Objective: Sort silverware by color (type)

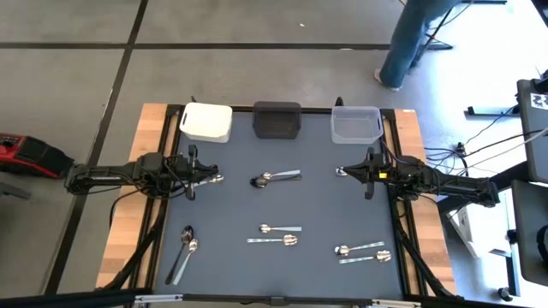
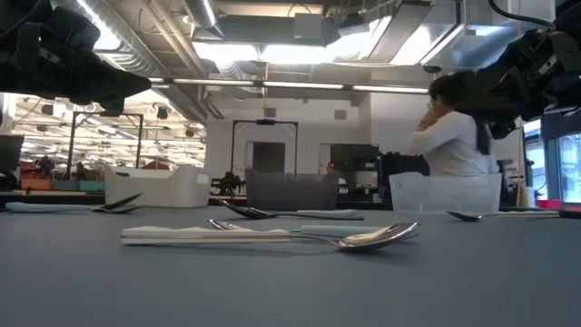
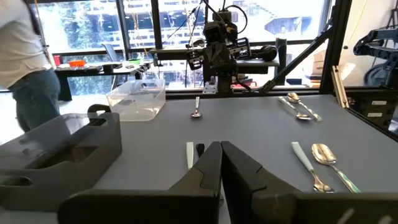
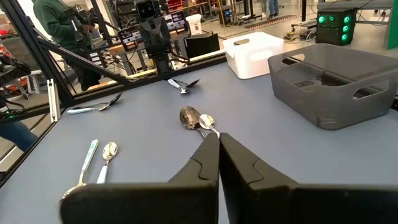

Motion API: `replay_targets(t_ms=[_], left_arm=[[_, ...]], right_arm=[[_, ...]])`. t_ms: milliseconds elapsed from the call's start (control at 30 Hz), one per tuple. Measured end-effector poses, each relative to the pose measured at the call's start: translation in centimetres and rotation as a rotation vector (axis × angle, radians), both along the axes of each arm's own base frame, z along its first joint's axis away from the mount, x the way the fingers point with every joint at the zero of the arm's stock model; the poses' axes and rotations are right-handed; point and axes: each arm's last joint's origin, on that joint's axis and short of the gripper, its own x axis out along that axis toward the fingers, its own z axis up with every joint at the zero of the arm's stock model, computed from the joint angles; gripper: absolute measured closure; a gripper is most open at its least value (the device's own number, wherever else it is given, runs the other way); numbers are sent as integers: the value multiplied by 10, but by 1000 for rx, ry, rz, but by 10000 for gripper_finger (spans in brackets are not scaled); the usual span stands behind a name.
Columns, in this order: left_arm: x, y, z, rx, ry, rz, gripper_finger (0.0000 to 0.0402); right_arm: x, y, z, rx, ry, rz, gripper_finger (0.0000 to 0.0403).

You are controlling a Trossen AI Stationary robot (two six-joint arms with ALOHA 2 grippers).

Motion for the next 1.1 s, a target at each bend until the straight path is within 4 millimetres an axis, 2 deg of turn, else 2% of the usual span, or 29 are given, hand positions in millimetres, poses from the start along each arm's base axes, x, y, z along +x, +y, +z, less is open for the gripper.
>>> replay_targets(t_ms=[800,1033,1100], left_arm=[[0,0,0,0,0,0,398],[0,0,0,0,0,0,398],[0,1,1,86,-5,23,398]], right_arm=[[0,0,2,-8,-25,-8,400],[1,-2,10,-130,-94,-41,400],[0,-3,13,-165,-110,-89,400]])
